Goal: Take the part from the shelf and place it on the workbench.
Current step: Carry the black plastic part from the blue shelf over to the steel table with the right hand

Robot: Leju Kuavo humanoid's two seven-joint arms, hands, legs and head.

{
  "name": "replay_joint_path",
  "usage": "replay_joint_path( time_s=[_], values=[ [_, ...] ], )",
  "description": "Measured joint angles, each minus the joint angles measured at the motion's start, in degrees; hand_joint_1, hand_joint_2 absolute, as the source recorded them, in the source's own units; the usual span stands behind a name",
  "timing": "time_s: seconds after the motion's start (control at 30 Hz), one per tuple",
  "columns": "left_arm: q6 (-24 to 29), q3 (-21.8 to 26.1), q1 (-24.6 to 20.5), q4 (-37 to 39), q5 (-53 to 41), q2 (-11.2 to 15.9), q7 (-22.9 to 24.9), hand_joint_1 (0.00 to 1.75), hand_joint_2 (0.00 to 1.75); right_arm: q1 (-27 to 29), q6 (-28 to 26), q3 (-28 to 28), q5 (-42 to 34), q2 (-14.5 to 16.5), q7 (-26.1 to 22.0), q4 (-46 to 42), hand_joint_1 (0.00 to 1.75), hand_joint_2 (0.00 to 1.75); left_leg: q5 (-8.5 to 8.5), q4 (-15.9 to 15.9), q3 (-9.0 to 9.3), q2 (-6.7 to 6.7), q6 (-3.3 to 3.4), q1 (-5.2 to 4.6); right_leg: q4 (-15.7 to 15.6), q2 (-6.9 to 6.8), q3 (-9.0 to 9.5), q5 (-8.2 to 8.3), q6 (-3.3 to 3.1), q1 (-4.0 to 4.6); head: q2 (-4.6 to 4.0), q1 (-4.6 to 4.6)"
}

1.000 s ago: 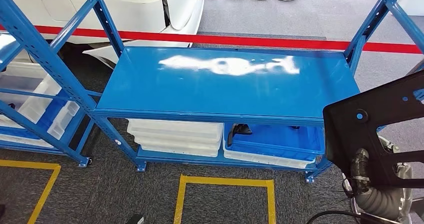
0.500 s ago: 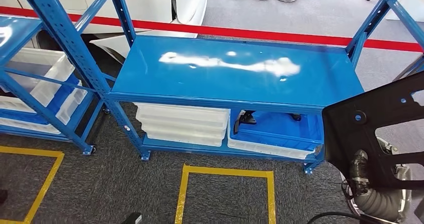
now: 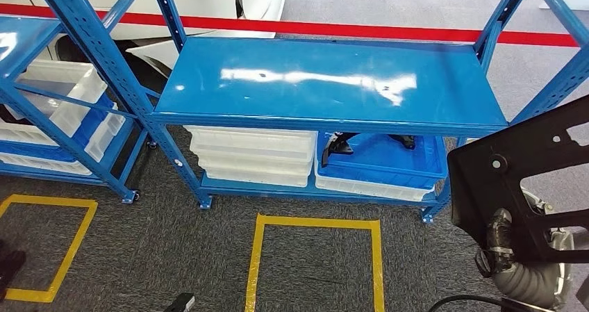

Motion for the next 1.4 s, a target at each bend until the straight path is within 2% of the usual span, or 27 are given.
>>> replay_joint_path(
  time_s=[0.07,0.13,0.17,0.2,0.23,0.27,0.3,0.33,0.37,0.43,0.5,0.6,0.63,0.7,0.77,0.8,0.87,0.93,1.0,1.03,1.1,1.13,1.17,1.23,1.3,1.37,1.4],
  values=[
    [0.0,0.0,0.0,0.0,0.0,0.0,0.0,0.0,1.75,0.0,0.0,0.0,0.0,0.0,0.0,0.0,1.75,1.75,-0.1,0.1,-0.03,0.0,0.0,0.0,0.0,-0.01,-0.01,0.01,-0.02,0.0,0.0,-0.01],
    [0.0,0.0,0.07,0.01,0.0,0.05,0.0,0.0,1.75,0.01,0.0,-0.01,0.0,0.0,0.02,0.01,1.75,1.75,-2.6,3.32,-1.03,0.0,-0.05,0.03,0.12,-0.08,-0.43,0.29,-0.28,0.07,0.0,-0.09],
    [-0.02,-0.01,0.11,0.02,0.0,0.27,0.01,0.0,1.75,0.01,0.01,-0.01,0.0,0.01,0.05,0.02,1.75,1.75,-4.98,7.61,-2.19,0.0,-0.08,0.03,0.38,-0.12,-1.15,0.69,-0.46,0.21,0.0,-0.13],
    [-0.03,-0.01,0.13,0.02,0.0,0.51,0.01,0.0,1.75,0.01,0.01,-0.01,0.0,0.02,0.08,0.02,1.75,1.75,-6.0,10.39,-1.9,-0.03,0.09,0.01,0.98,-0.09,-2.51,1.3,-0.62,0.43,0.0,-0.17],
    [-0.03,-0.01,0.11,0.02,0.0,0.74,0.01,0.0,1.75,0.02,0.02,-0.01,0.01,0.03,0.1,0.02,1.75,1.75,-5.82,10.72,-0.28,-0.07,0.48,-0.1,1.63,-0.01,-3.87,1.89,-0.66,0.65,0.0,-0.19],
    [-0.02,-0.01,0.04,0.01,0.0,0.94,0.01,0.0,1.75,0.02,0.02,0.0,0.02,0.04,0.13,0.02,1.75,1.75,-5.3,9.2,2.36,-0.15,1.08,-0.35,2.29,0.06,-5.24,2.48,-0.66,0.86,0.0,-0.2],
    [0.01,-0.01,-0.07,0.0,0.0,0.96,0.01,0.0,1.75,0.01,0.02,0.0,0.03,0.04,0.15,0.02,1.75,1.75,-4.03,4.56,5.94,-0.16,1.73,-0.59,2.82,0.12,-6.23,2.9,-0.52,1.03,0.0,-0.19],
    [0.03,0.0,-0.18,-0.01,0.0,0.96,0.0,0.0,1.75,0.0,0.02,0.0,0.05,0.03,0.17,0.01,1.75,1.75,-4.04,1.2,8.06,-0.17,2.12,-0.84,3.02,0.1,-6.64,3.29,-0.28,1.04,0.0,-0.19],
    [0.03,-0.01,-0.27,-0.02,0.0,0.96,0.01,0.0,1.75,-0.01,0.02,0.0,0.07,0.03,0.22,0.01,1.75,1.75,-4.24,-0.82,9.14,-0.17,2.34,-1.07,3.08,0.05,-6.98,3.73,0.02,0.97,0.0,-0.21],
    [0.02,-0.01,-0.34,0.0,0.0,0.96,0.03,0.0,1.75,0.0,0.02,0.0,0.1,0.01,0.35,0.01,1.75,1.75,-3.79,-2.36,9.22,-0.09,2.53,-1.05,3.07,0.01,-7.51,4.44,0.71,0.85,0.0,-0.28],
    [0.01,-0.01,-0.33,0.02,0.0,0.93,0.04,0.0,1.75,0.0,0.02,-0.02,0.13,-0.09,0.46,0.01,1.75,1.75,-2.66,-3.09,8.52,0.06,3.0,-0.67,4.81,0.13,-8.59,2.4,1.43,0.82,0.0,-0.22],
    [0.04,0.0,-0.35,0.02,0.0,0.57,0.02,0.0,1.75,0.04,0.02,-0.05,0.15,-0.27,0.54,0.02,1.75,1.75,-0.98,-3.12,6.37,0.22,3.3,-0.38,15.32,0.23,-12.1,-5.25,2.55,0.26,0.0,-0.03],
    [0.05,0.0,-0.34,0.02,0.0,0.43,0.02,0.0,1.75,0.06,0.02,-0.04,0.15,-0.27,0.57,0.04,1.75,1.75,-0.49,-2.93,5.56,0.24,3.21,-0.33,18.6,0.23,-12.8,-6.43,2.86,0.02,0.0,0.0],
    [0.03,0.0,-0.35,0.02,0.0,0.29,0.02,0.0,1.75,0.06,0.02,-0.04,0.16,-0.28,0.64,0.06,1.75,1.75,0.41,-2.35,3.88,0.27,2.86,-0.1,19.94,0.21,-11.67,-4.91,3.36,-0.42,0.0,0.0],
    [0.03,0.0,-0.36,0.01,0.0,0.28,0.0,0.0,1.75,0.0,0.02,-0.05,0.2,-0.29,0.7,0.07,1.75,1.75,1.16,-1.54,2.3,0.24,2.25,0.19,13.92,0.2,-6.88,-1.73,3.79,-0.86,0.0,0.03],
    [0.03,0.0,-0.38,0.0,0.0,0.28,-0.05,0.0,1.75,-0.08,0.02,-0.05,0.23,-0.31,0.73,0.05,1.75,1.75,1.48,-1.1,1.6,0.2,1.88,0.26,9.49,0.25,-3.88,-1.2,3.87,-0.96,0.0,0.08],
    [0.03,0.0,-0.41,-0.02,0.0,0.28,-0.14,0.0,1.75,-0.2,0.03,-0.07,0.28,-0.34,0.76,0.02,1.75,1.75,2.41,-0.68,0.71,0.13,1.07,0.28,3.53,0.35,-0.39,-1.83,3.29,-0.87,0.0,0.15],
    [0.07,0.0,-0.27,-0.01,0.0,0.28,-0.16,0.0,1.75,-0.19,0.15,-0.07,0.2,-0.39,0.83,0.02,1.75,1.75,3.61,-0.96,0.28,0.06,0.24,0.43,2.35,0.36,-0.8,-1.67,2.16,-0.57,0.0,0.14],
    [0.14,-0.01,0.01,0.03,0.0,0.28,-0.16,0.0,1.75,-0.21,0.42,-0.08,0.04,-0.41,0.92,0.04,1.75,1.75,1.82,0.1,-0.44,-0.05,-0.35,0.64,2.22,0.17,-2.11,-0.42,1.17,-0.57,0.0,0.04],
    [0.16,-0.02,0.14,0.05,0.0,0.35,-0.2,0.0,1.75,-0.25,0.56,-0.08,-0.07,-0.4,0.95,0.04,1.75,1.75,-0.88,2.22,-1.08,-0.1,-0.5,0.69,2.08,0.07,-2.91,0.31,0.74,-0.59,0.0,-0.02],
    [0.14,-0.04,0.2,0.06,0.0,0.68,-0.25,0.0,1.75,-0.26,0.84,-0.09,-0.29,-0.38,0.96,0.05,1.75,1.75,-7.58,9.29,-2.43,-0.1,-0.52,0.71,2.07,0.02,-4.41,1.7,0.23,-0.36,0.0,-0.19],
    [0.12,-0.05,0.19,0.07,0.0,0.91,-0.27,0.0,1.75,-0.26,0.96,-0.09,-0.38,-0.37,0.97,0.06,1.75,1.75,-9.52,12.96,-2.78,-0.1,-0.49,0.7,2.11,0.03,-5.24,2.45,0.13,-0.19,0.0,-0.22],
    [0.11,-0.06,0.15,0.07,0.0,1.08,-0.26,0.0,1.75,-0.24,1.04,-0.09,-0.42,-0.35,0.97,0.07,1.75,1.75,-9.8,15.54,-2.59,-0.1,-0.4,0.68,2.17,0.06,-6.1,3.2,0.11,-0.04,0.0,-0.24],
    [0.11,-0.07,0.09,0.07,0.0,1.22,-0.26,0.0,1.75,-0.22,1.13,-0.09,-0.42,-0.33,0.97,0.09,1.75,1.75,-6.72,15.7,0.1,-0.12,0.01,0.53,2.37,0.13,-7.89,4.65,0.2,0.19,0.0,-0.26],
    [0.14,-0.07,-0.05,0.05,0.0,1.22,-0.29,0.0,1.75,-0.2,1.16,-0.1,-0.42,-0.33,0.97,0.09,1.75,1.75,-4.38,8.84,6.14,-0.17,0.82,0.11,2.58,0.18,-9.34,5.87,0.47,0.32,0.0,-0.29],
    [0.21,-0.07,-0.3,0.04,0.0,1.22,-0.34,0.0,1.75,-0.27,1.22,-0.13,-0.42,-0.33,0.97,0.09,1.75,1.75,-5.64,0.04,12.09,-0.21,1.49,-0.36,2.67,0.08,-10.05,7.12,0.95,0.34,0.0,-0.29],
    [0.23,-0.07,-0.4,0.04,0.0,1.22,-0.34,0.0,1.75,-0.31,1.26,-0.13,-0.44,-0.33,0.97,0.08,1.75,1.75,-6.39,-2.57,13.57,-0.22,1.68,-0.57,2.59,0.0,-10.25,7.8,1.27,0.28,0.0,-0.32]
  ],
)
